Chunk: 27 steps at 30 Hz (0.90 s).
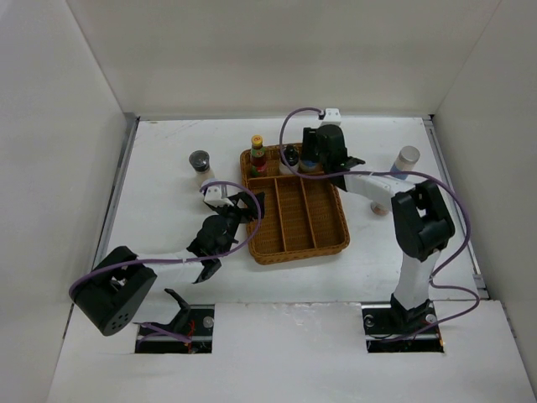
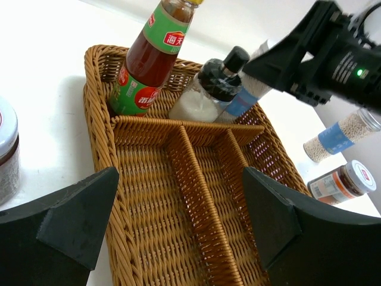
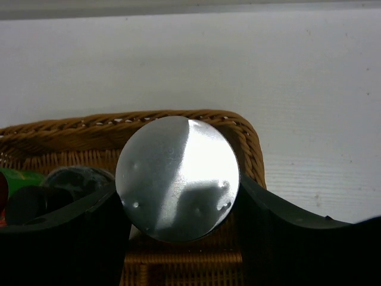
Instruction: Organize the condiment bottles
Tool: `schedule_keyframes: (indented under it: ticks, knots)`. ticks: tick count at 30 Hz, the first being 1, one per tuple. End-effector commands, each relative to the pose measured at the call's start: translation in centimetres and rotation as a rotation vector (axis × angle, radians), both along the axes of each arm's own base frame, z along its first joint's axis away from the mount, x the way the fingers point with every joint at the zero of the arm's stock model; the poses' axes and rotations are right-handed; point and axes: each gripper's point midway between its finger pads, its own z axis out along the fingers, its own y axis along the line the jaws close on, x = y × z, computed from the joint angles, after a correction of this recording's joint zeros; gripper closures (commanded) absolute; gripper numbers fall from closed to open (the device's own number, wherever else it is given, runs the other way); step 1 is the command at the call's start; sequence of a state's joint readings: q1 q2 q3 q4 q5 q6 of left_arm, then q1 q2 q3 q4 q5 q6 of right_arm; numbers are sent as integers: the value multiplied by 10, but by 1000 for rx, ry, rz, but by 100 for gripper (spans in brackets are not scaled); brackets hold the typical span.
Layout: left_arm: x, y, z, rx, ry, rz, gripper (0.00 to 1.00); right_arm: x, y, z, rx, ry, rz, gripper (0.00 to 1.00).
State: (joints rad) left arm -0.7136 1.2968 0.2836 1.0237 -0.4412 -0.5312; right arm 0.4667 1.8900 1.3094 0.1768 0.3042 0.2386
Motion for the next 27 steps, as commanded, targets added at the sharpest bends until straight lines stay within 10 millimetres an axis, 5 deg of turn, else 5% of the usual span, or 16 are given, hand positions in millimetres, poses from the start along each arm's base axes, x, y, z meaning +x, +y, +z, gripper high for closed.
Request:
schedule_keyframes:
  ticks: [1,3,7,12,19,24,26,27]
  knots:
    - [3,2,22,-51,-55,14,16,14,12,50,62,-129,0,45]
    - [2,2,26,-56,-64,11,16,11,13,40,42,-115,7,43]
    - [5,5,24,-52,-59,23,16,6,12,33,49,-104,-2,22]
    - [6,7,26,-49,-61,37,16,1,9,54,81,-138,-10,8]
    - [10,22,42,-27,-62,104,15,-13,2,96,137,-199,-25,4]
    - [10,51,69,27,-56,229,12,-52,-20,131,233,-261,-72,1]
    - [11,67,75,85,-14,303,11,-69,-30,131,274,-270,-94,6]
    - [11,78,75,115,15,347,10,-81,-35,126,303,-270,-98,17]
